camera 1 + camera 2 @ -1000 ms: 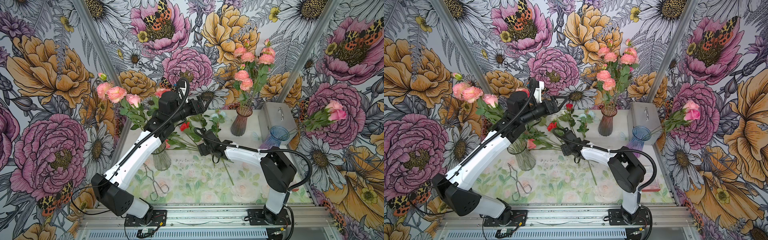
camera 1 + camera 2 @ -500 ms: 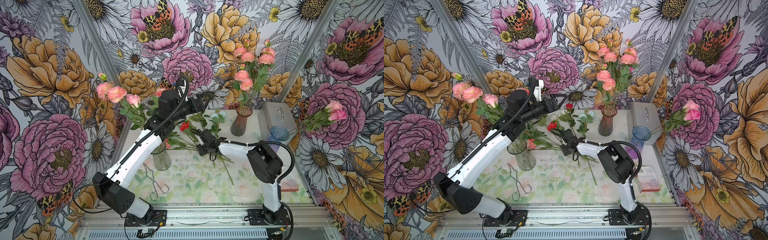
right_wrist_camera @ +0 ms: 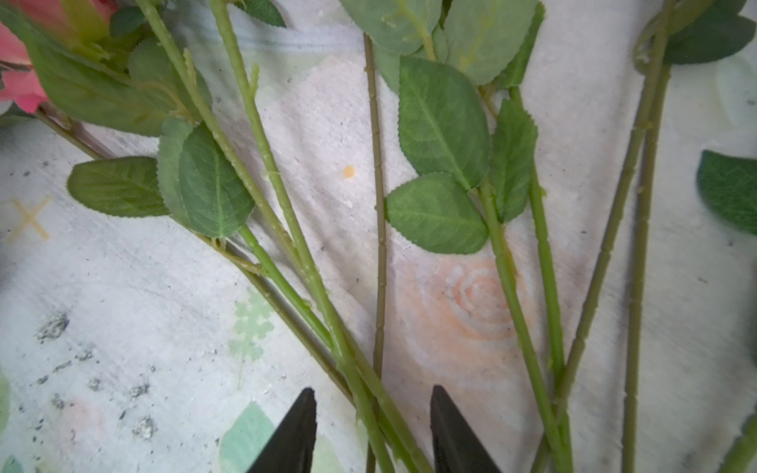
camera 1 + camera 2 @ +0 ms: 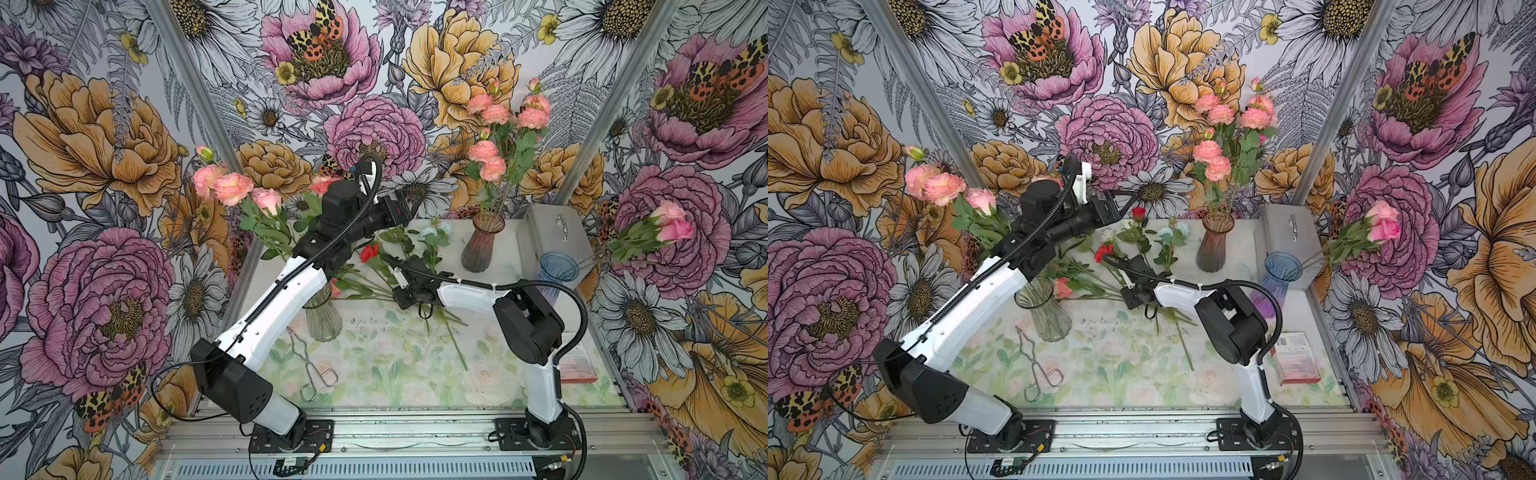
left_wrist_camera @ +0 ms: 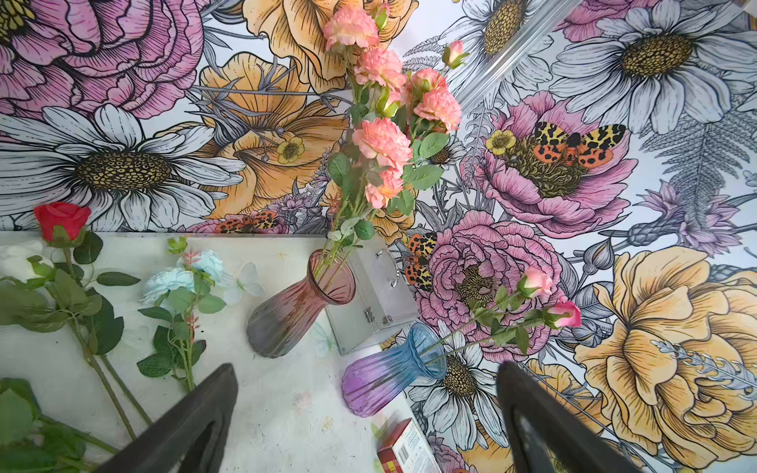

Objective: Place the pink flowers into the vase
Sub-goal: Adjust the flower at the center of the board.

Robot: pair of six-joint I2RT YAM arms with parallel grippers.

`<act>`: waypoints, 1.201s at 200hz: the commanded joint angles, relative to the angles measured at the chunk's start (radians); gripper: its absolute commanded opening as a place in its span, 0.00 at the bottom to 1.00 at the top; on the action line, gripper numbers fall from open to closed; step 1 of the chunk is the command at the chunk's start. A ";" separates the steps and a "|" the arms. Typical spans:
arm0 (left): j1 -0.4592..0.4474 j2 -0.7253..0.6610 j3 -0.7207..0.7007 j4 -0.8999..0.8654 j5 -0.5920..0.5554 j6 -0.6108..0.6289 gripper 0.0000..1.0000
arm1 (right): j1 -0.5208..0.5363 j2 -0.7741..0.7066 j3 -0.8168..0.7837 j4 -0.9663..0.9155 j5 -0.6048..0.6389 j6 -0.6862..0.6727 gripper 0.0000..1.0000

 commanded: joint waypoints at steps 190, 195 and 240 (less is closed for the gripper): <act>-0.014 0.016 0.031 -0.008 0.004 -0.018 0.98 | -0.023 -0.157 -0.095 -0.008 -0.023 0.017 0.09; -0.016 0.014 0.028 -0.008 0.003 -0.017 0.99 | -0.023 -0.164 -0.103 -0.007 -0.035 0.020 0.10; -0.015 -0.001 0.007 -0.010 -0.001 -0.017 0.99 | -0.023 -0.196 -0.176 -0.006 -0.070 0.042 0.30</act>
